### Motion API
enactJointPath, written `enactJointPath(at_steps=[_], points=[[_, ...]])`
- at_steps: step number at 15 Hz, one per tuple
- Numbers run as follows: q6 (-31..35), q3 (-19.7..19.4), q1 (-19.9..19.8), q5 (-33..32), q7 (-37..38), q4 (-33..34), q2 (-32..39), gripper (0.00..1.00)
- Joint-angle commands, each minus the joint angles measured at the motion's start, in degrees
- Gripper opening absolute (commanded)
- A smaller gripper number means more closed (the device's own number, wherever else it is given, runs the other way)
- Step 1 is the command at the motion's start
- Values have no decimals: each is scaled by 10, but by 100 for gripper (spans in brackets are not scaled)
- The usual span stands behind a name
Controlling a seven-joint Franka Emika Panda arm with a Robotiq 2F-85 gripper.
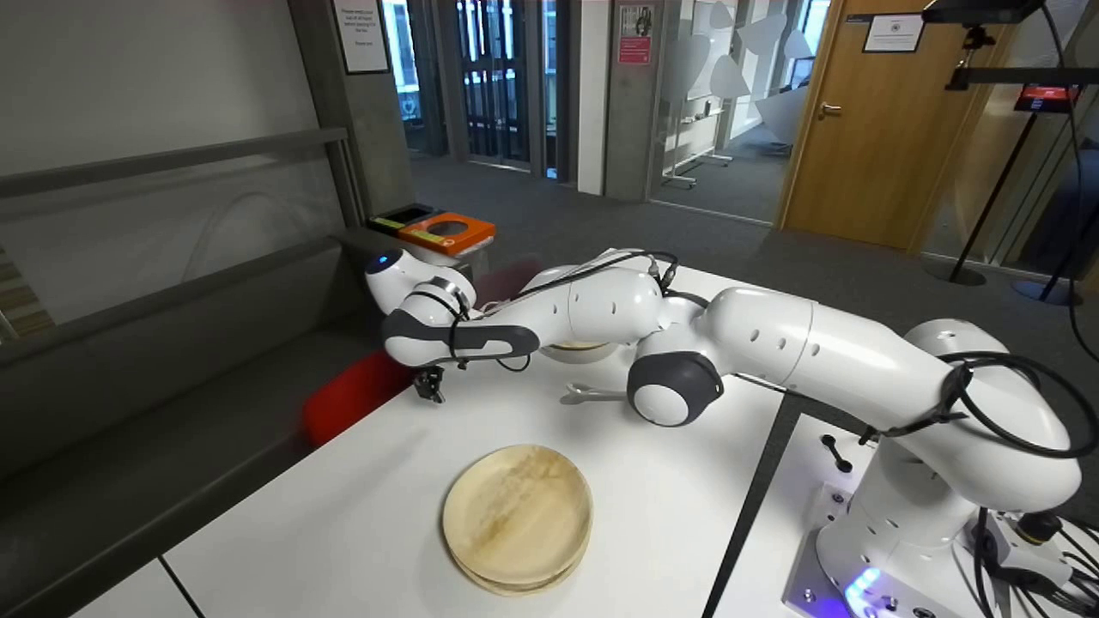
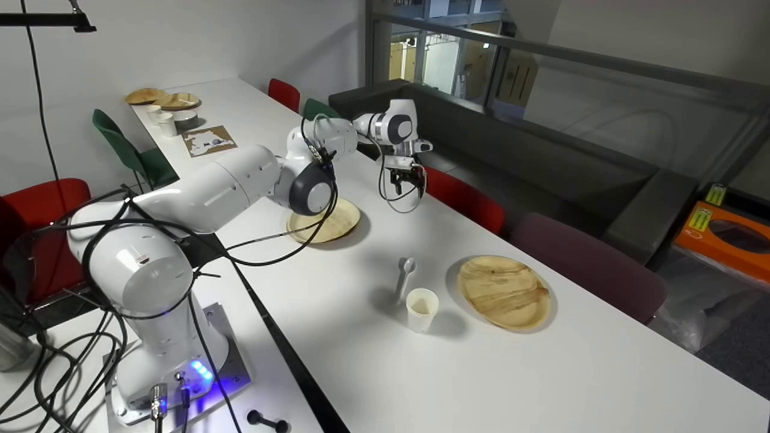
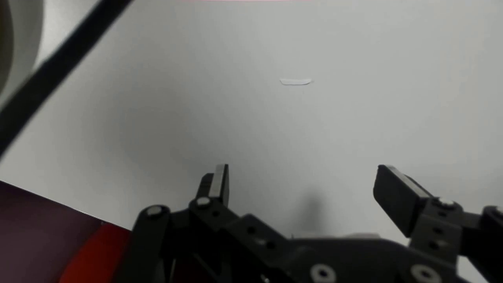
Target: Stack up the plates
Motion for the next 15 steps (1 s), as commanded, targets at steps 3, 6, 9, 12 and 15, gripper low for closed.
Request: enactJointPath(at_steps=[3,6,9,12,15], points=[[98,24,26,7,-74,-3,-1,100],[158,34,43,8,-120,-2,-5,100],[184,56,57,17,-194,-7,-11,100],[189,89,63,35,-274,-13,-16,100],[181,108,71,44,-337,-14,-24,100]])
